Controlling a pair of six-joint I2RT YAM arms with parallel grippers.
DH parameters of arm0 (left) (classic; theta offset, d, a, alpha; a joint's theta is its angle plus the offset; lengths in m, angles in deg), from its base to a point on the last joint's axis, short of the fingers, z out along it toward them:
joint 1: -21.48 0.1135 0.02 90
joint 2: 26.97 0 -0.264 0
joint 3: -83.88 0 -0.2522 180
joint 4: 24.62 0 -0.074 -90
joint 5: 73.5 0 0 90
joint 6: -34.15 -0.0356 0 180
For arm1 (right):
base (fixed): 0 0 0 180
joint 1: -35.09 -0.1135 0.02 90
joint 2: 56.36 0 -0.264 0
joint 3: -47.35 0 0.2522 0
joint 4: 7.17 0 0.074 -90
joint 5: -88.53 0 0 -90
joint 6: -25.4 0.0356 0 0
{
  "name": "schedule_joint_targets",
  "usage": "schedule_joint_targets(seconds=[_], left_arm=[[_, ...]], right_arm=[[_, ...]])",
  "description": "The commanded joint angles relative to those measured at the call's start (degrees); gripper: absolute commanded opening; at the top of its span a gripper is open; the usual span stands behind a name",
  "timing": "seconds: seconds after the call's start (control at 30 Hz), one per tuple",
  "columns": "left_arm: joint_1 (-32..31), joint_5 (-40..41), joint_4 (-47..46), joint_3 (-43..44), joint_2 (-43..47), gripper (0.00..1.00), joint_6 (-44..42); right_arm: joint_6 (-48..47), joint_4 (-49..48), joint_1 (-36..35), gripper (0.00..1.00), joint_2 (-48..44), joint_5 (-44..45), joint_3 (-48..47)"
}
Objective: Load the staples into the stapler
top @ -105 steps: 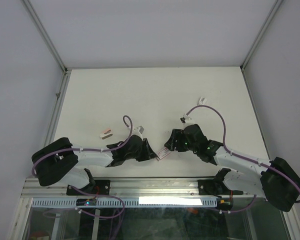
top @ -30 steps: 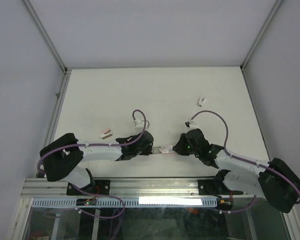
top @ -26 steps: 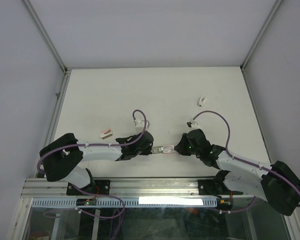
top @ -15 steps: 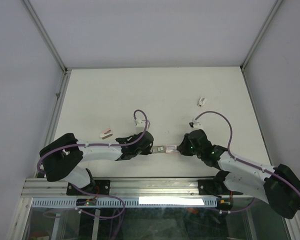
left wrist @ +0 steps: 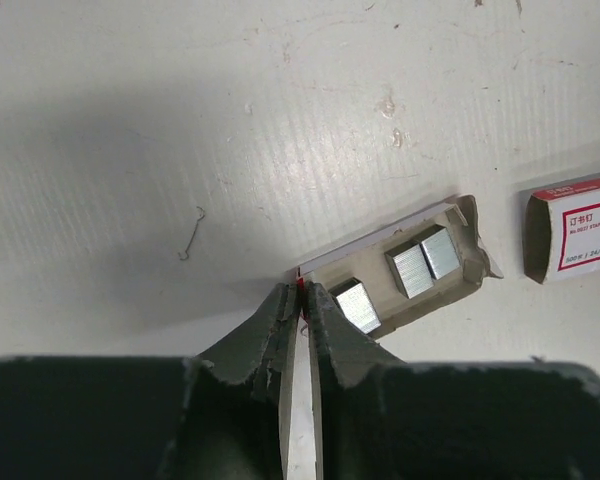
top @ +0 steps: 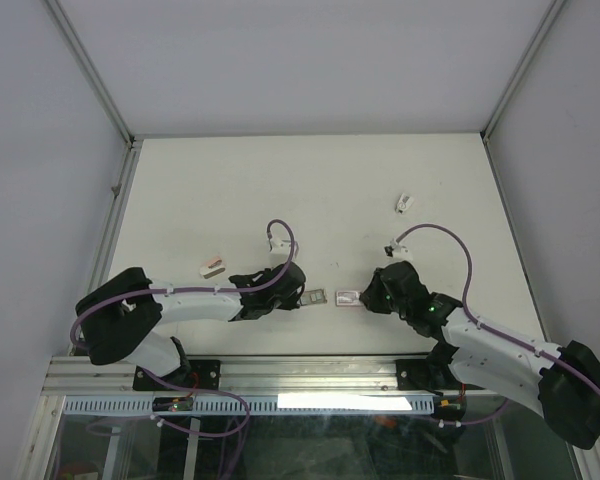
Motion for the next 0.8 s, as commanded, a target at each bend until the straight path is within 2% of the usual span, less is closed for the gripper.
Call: schedule_joint_targets(seconds=[0.0, 0.2, 0.33, 0.4, 0.5, 0.53, 0.6, 0.7, 0.77], left_arm=[[0.52, 1.48, 0.28, 0.7, 2.6, 0.16, -1.95], [0.52, 3.05, 0.39, 0.05, 8.01, 0.36, -3.16], [0.61, 4.17, 0.84, 0.25, 13.58, 0.53, -4.99], [0.82, 4.91, 1.96, 1.15, 16.38, 0.66, -6.34], [2.01, 5.4, 5.85, 3.72, 20.72, 0.93, -8.22], [2.95, 4.59, 6.77, 4.38, 22.34, 0.98, -8.72], [6.76, -0.54, 7.87, 4.83, 25.16, 0.99, -9.43], [16.92, -7.58, 8.53, 2.62, 28.99, 0.99, -8.83], [22.22, -8.24, 8.76, 0.72, 30.73, 0.99, -8.36]], right_arm=[[0.73, 0.54, 0.18, 0.16, -0.94, 2.31, -0.64], [-0.07, 3.19, 0.15, 0.33, -3.88, 3.14, -1.75], [-2.04, 5.2, 0.18, 0.5, -7.3, 3.23, -3.25], [-2.92, 7.02, 0.14, 0.57, -8.71, 3.77, -4.57], [-4.2, 9.56, 0.18, 0.63, -10.75, 4.37, -6.49], [-4.62, 10.04, 0.18, 0.65, -11.22, 4.38, -6.96], [-5.29, 10.46, 0.15, 0.68, -11.91, 4.15, -7.75], [-5.78, 9.71, 0.16, 0.71, -11.96, 3.55, -8.01], [-5.98, 8.27, 0.15, 0.72, -11.43, 3.01, -7.63]])
